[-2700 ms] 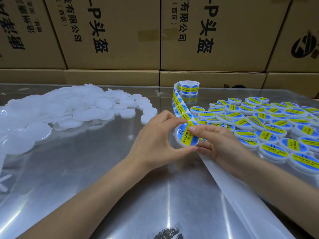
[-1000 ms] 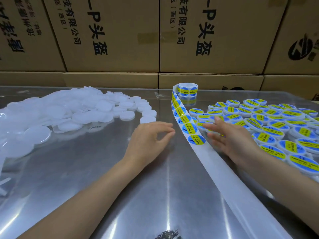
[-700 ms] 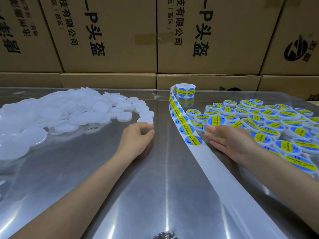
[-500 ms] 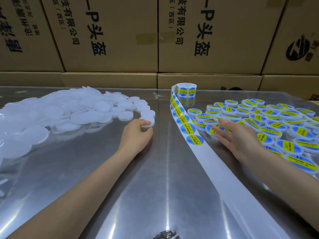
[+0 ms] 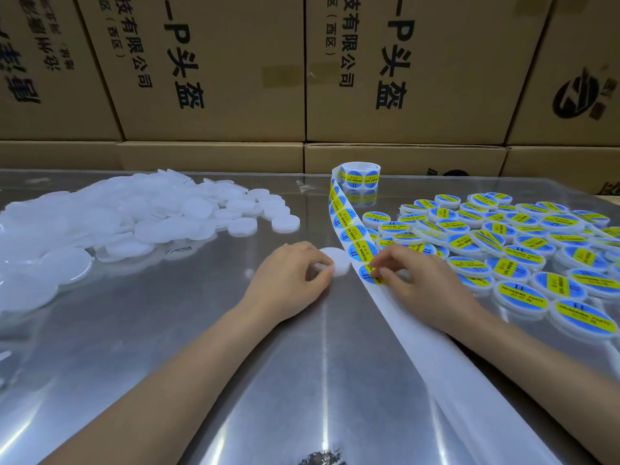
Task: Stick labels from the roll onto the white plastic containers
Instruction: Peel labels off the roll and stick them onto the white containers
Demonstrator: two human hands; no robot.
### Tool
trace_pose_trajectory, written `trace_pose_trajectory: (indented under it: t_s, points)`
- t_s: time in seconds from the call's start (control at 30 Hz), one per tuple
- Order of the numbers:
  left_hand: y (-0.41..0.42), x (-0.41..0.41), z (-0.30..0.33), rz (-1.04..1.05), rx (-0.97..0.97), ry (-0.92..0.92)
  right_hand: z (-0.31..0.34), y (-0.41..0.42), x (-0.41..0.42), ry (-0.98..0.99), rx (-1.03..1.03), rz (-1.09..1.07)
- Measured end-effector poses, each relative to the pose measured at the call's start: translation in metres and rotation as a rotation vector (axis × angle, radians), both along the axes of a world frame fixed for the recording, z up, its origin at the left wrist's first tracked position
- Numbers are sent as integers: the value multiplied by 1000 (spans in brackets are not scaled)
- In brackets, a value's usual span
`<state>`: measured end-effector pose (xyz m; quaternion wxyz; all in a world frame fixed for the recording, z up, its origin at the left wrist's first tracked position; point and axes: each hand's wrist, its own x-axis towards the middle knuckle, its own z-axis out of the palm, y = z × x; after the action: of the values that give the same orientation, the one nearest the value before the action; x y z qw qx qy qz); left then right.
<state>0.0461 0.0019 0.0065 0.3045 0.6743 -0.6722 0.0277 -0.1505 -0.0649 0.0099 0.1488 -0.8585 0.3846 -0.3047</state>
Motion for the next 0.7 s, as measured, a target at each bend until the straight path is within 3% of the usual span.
trace_pose_trajectory:
  t_s: [0.17, 0.5, 0.6, 0.7]
  points:
    - [1, -10, 3, -55, -131, 11, 2, 3, 2, -93, 104, 79]
    - [-2, -11, -2, -252, 211, -57, 3, 7, 5, -208, 306, 261]
    - [-2, -8, -4, -256, 213, -1, -1, 4, 4, -238, 242, 232]
    - [-1, -8, -4, -281, 159, 41, -4, 1, 5, -150, 130, 200]
